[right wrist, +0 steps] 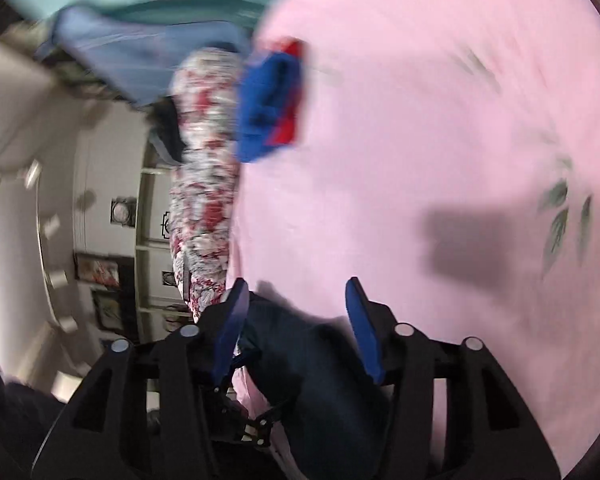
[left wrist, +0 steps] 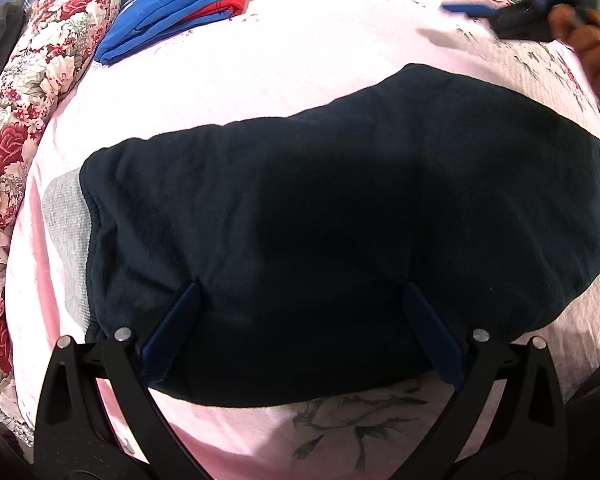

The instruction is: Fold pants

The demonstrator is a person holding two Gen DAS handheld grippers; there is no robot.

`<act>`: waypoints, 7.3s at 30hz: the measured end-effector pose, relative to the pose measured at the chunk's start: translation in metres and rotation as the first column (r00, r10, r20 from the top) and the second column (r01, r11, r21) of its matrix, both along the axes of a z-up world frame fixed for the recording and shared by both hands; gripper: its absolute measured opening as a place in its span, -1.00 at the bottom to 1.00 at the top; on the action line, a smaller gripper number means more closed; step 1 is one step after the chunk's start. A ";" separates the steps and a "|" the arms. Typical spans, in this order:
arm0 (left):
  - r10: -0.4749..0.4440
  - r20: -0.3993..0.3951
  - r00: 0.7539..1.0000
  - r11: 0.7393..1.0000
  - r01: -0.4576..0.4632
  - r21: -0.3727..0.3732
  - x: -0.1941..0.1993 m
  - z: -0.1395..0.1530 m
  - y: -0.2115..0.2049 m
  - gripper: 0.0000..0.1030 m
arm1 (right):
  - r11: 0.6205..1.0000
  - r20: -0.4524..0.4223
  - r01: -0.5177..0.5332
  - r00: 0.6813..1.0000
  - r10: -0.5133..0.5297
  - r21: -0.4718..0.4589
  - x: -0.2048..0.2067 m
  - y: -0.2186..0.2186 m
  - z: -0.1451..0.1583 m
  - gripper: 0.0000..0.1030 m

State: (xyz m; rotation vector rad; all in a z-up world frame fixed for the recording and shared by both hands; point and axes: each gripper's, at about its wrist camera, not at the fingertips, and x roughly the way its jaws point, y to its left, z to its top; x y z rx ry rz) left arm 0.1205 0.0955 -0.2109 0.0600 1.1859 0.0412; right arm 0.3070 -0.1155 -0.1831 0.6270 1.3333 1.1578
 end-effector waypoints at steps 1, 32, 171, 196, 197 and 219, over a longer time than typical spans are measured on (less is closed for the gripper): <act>0.000 0.001 1.000 1.000 0.000 0.000 -0.001 0.000 0.000 0.96 | 1.000 0.028 0.000 1.000 0.000 0.007 -0.019 0.003 0.010 0.06; 0.048 -0.052 0.997 0.998 -0.046 0.041 0.008 0.008 -0.005 0.96 | 0.557 0.324 0.696 0.711 -0.624 -0.454 -0.216 -0.350 -0.024 -0.33; 0.248 0.167 0.954 0.907 -0.167 -0.387 -0.078 0.079 0.284 0.86 | 0.704 0.600 0.190 0.695 0.396 -0.684 -0.242 0.295 0.003 -0.64; 0.024 -0.058 0.998 0.630 -0.060 -0.774 0.014 0.060 0.168 -0.29 | 0.770 0.795 0.420 0.581 0.178 -0.479 -0.275 0.226 0.073 -0.66; 0.031 -0.026 0.999 0.626 -0.040 -0.779 0.012 0.075 0.160 -0.30 | 0.774 0.805 0.437 0.574 0.152 -0.458 -0.276 0.217 0.081 -0.66; -0.327 0.093 0.940 0.718 0.311 -0.623 0.056 0.114 -0.202 -0.45 | 0.592 0.482 0.761 0.637 -0.602 -0.266 -0.255 -0.127 0.042 -0.66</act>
